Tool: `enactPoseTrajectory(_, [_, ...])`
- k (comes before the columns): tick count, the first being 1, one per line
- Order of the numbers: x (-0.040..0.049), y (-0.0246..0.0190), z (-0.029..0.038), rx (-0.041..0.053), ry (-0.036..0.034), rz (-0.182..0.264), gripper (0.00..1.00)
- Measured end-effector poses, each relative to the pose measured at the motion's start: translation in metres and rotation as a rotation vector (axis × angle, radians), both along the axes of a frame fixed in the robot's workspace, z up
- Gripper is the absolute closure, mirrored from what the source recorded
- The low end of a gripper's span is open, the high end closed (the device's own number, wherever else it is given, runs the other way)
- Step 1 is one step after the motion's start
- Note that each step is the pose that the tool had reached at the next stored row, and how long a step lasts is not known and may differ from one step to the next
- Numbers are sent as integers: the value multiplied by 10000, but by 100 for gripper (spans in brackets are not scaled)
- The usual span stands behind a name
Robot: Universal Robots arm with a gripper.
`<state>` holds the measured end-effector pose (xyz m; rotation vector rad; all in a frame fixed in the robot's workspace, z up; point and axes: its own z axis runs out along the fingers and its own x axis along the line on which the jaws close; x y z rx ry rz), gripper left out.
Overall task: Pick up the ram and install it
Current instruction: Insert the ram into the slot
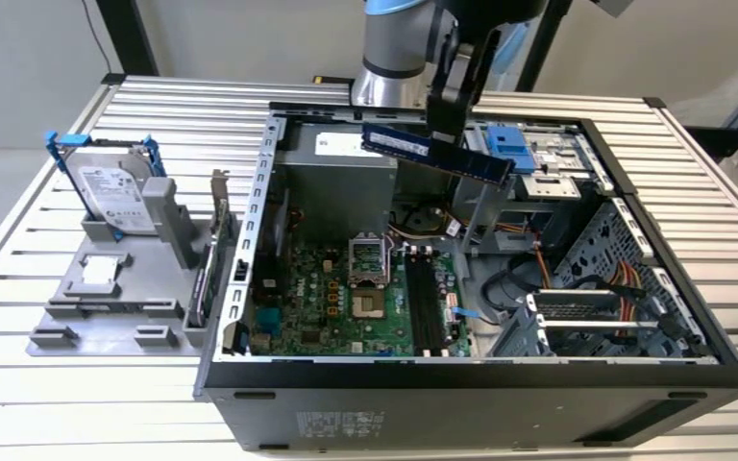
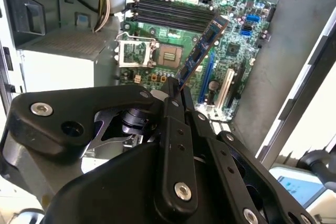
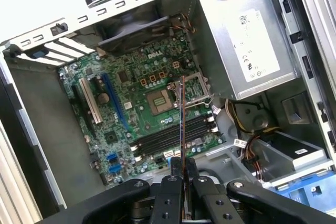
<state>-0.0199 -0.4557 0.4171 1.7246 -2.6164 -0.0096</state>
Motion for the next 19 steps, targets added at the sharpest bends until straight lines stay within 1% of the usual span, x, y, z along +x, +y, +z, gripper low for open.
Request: enactPoseTrajectory(19, [9, 1, 0, -16, 0, -1101, 100])
